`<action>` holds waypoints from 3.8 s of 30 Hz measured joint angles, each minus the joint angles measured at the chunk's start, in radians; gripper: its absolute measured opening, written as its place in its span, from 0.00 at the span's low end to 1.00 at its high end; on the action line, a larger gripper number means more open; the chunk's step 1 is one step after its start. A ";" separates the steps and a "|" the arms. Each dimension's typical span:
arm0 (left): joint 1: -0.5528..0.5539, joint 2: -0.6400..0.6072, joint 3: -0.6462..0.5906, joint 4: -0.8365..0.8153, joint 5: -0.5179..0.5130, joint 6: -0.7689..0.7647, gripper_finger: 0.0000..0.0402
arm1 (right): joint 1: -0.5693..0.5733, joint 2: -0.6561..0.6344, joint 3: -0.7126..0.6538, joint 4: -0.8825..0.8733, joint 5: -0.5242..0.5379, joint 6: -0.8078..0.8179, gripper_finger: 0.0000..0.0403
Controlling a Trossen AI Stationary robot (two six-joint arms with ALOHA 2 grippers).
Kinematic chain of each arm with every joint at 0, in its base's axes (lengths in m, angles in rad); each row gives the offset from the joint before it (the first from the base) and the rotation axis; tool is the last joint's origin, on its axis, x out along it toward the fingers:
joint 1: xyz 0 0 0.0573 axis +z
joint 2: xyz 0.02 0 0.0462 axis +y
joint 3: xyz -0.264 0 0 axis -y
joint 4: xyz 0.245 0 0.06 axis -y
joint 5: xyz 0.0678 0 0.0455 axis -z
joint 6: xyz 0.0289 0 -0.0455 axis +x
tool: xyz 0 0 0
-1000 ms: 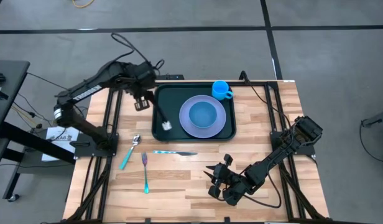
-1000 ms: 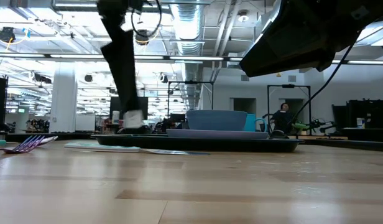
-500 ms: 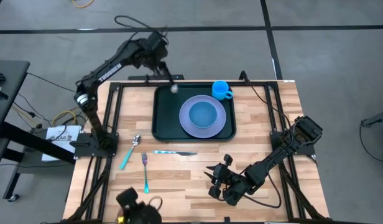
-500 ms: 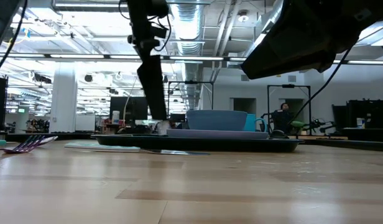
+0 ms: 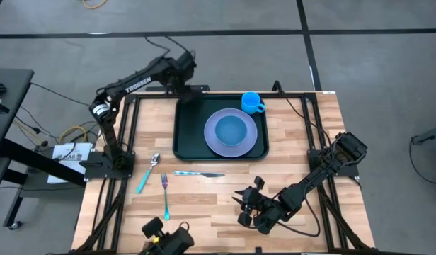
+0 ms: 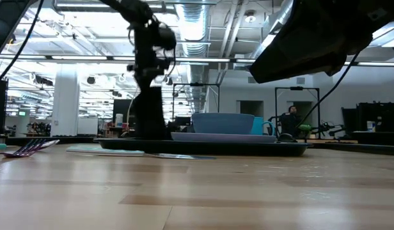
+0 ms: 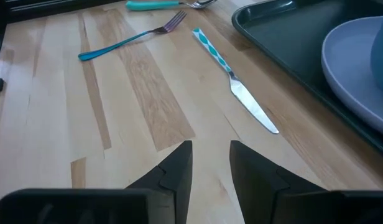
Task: Set up tray
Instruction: Put the black napkin on the black tray to the right of the purple plate, then put the blue fork on the black napkin
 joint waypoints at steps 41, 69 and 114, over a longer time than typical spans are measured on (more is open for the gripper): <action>-0.302 -0.002 -0.509 0.287 0.236 -0.220 0.00 | 0.006 0.000 0.000 0.028 -0.068 0.000 0.25; -0.395 -0.002 -0.552 0.327 0.258 -0.265 0.00 | 0.006 0.000 0.000 0.031 -0.072 0.000 0.25; -0.412 -0.005 -0.461 0.044 0.273 -0.257 0.36 | 0.006 0.000 0.000 0.031 -0.073 0.000 0.25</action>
